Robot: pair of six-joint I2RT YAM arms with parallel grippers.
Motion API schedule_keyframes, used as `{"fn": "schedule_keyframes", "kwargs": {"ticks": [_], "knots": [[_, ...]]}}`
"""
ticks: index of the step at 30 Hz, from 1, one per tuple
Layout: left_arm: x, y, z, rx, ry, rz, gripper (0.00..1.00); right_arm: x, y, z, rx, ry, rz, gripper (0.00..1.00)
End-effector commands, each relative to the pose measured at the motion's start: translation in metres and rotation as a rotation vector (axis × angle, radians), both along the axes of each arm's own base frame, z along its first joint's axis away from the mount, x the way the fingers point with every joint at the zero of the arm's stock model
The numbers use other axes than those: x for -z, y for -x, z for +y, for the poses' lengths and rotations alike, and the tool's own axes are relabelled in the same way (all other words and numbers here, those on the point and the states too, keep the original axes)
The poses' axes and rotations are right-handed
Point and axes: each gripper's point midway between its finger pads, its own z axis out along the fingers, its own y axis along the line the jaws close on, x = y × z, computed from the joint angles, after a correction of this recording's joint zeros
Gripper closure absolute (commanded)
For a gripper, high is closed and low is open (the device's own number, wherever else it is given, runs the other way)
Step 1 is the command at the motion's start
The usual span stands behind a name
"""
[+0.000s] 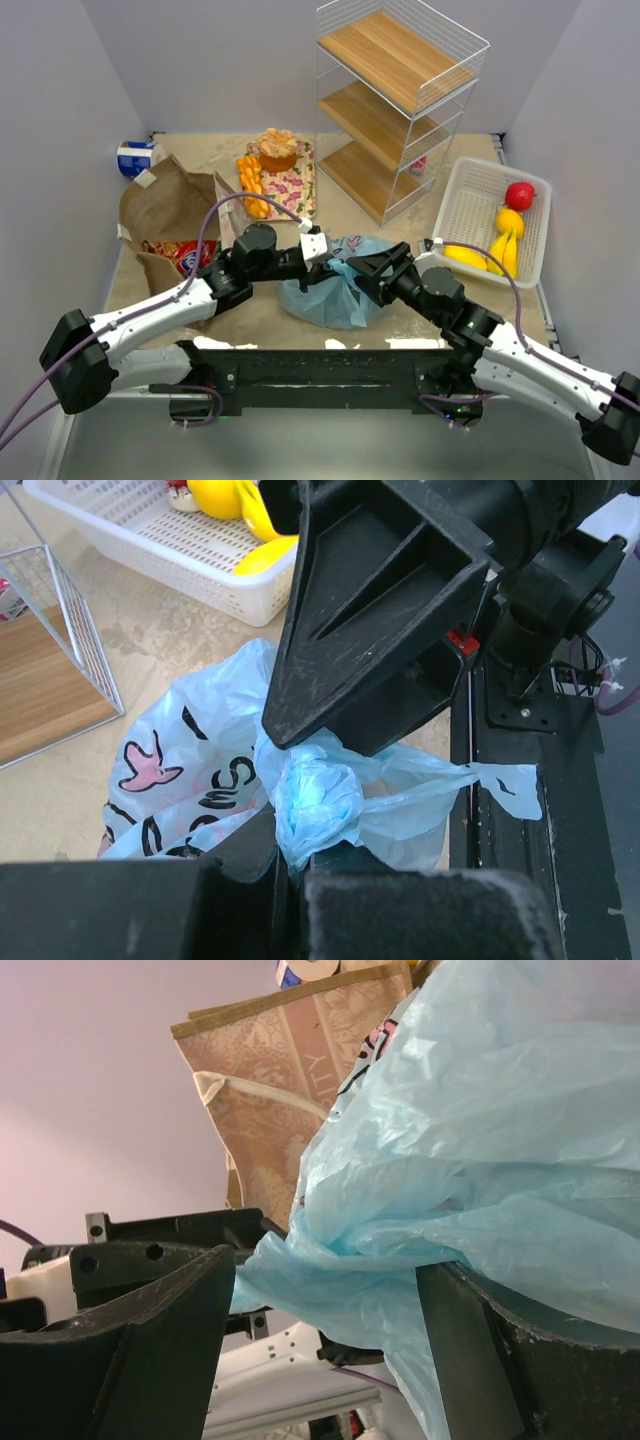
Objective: Place the mixed food into the grocery bags and tie them
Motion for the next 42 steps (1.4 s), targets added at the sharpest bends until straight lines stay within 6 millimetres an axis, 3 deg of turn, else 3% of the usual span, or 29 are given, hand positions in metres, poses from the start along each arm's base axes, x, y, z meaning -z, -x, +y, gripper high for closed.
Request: {"fn": "schedule_keyframes", "kwargs": {"ticks": [1,11,16,20,25,29,32,33,34,36,40,42], "knots": [[-0.029,-0.001,-0.003,-0.021,0.092,-0.074,1.00,-0.003,-0.009,0.004,0.057,-0.059,0.041,0.23],[-0.032,0.003,-0.003,-0.043,0.112,-0.080,1.00,0.009,-0.025,0.019,0.099,-0.039,0.075,0.23],[-0.026,0.016,-0.006,-0.016,0.105,-0.049,1.00,0.010,-0.039,0.017,0.162,-0.010,0.037,0.40],[-0.028,0.021,-0.008,-0.016,0.116,-0.037,1.00,0.008,-0.047,0.015,0.199,-0.033,-0.004,0.48],[-0.016,0.028,-0.009,-0.014,0.091,0.026,1.00,-0.016,-0.051,0.022,0.186,-0.086,-0.076,0.60],[-0.003,0.037,-0.010,-0.004,0.062,0.075,1.00,-0.030,-0.052,0.016,0.200,-0.072,-0.141,0.77],[-0.005,0.038,-0.009,-0.006,0.059,0.090,0.76,-0.043,-0.050,0.009,0.210,-0.071,-0.205,0.82],[-0.010,0.037,-0.008,-0.014,0.068,0.090,0.61,-0.045,-0.049,0.007,0.214,-0.082,-0.222,0.86],[-0.013,0.035,-0.006,-0.034,0.069,0.089,0.55,-0.038,-0.048,0.004,0.213,-0.074,-0.227,0.88],[-0.021,0.035,-0.003,-0.049,0.085,0.080,0.41,-0.046,-0.044,-0.001,0.216,-0.114,-0.259,0.94],[-0.048,0.048,0.004,0.001,0.113,0.055,0.20,-0.041,-0.040,-0.007,0.196,-0.068,-0.296,1.00],[-0.045,0.054,0.008,0.030,0.063,0.056,0.15,-0.044,-0.039,-0.009,0.188,-0.063,-0.316,1.00]]}}
